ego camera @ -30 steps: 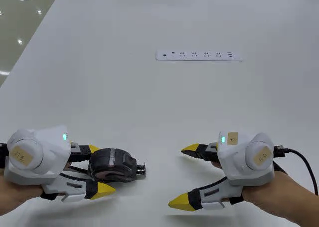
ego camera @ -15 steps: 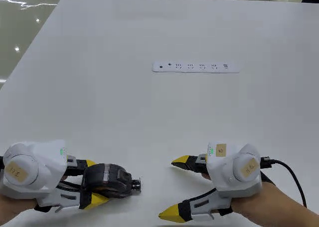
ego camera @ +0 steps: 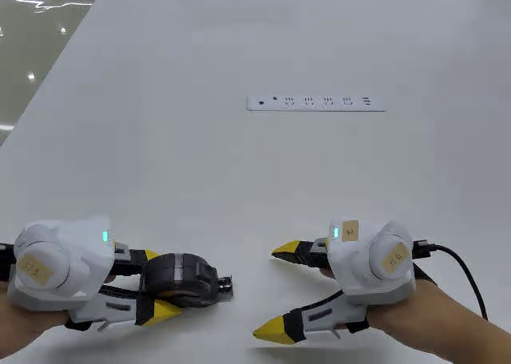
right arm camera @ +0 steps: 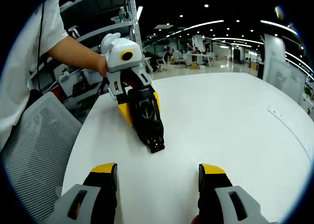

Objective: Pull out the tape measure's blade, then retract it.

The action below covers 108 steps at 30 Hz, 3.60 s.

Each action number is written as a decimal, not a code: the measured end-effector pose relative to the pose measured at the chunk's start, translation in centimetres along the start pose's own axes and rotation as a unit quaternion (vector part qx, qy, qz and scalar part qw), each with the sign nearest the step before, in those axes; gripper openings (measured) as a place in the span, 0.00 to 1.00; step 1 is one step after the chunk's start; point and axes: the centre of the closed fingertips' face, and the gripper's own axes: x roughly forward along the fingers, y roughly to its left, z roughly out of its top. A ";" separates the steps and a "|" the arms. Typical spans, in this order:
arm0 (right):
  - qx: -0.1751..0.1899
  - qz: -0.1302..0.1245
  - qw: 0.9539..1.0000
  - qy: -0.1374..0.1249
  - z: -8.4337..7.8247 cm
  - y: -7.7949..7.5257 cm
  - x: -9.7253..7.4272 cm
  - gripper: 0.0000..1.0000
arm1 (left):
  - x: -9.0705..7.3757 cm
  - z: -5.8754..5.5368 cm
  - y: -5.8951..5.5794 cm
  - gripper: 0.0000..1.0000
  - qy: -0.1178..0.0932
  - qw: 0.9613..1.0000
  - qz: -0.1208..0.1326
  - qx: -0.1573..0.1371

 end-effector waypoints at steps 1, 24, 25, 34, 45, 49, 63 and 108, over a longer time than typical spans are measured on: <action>0.000 0.001 1.000 -0.001 0.0 -0.1 0.1 0.66 | 0.0 0.0 0.1 0.29 0.001 1.000 0.000 0.002; -0.103 0.047 0.994 0.002 1.6 -0.1 4.0 0.24 | 0.5 0.3 0.8 0.29 0.000 0.999 -0.016 0.037; -0.108 0.045 0.993 0.003 1.6 -0.1 4.1 0.22 | 0.5 0.4 0.8 0.29 0.000 0.999 -0.019 0.039; -0.117 0.051 0.992 0.003 1.5 0.0 4.7 0.15 | 0.6 0.5 0.8 0.29 0.002 0.999 -0.025 0.044; -0.113 0.049 0.992 0.002 1.6 0.1 4.7 0.12 | 0.6 0.4 0.9 0.29 0.003 0.999 -0.025 0.042; -0.122 0.050 0.991 0.005 1.5 0.3 4.6 0.12 | 0.6 0.4 0.8 0.29 0.004 0.998 -0.028 0.048; -0.118 0.045 0.992 0.002 1.0 -0.2 3.8 0.11 | 0.7 0.4 0.8 0.28 0.008 0.999 -0.033 0.043; -0.113 0.017 0.993 0.043 -3.1 -2.5 -2.6 0.10 | 0.7 0.4 0.8 0.29 0.015 0.999 -0.022 0.040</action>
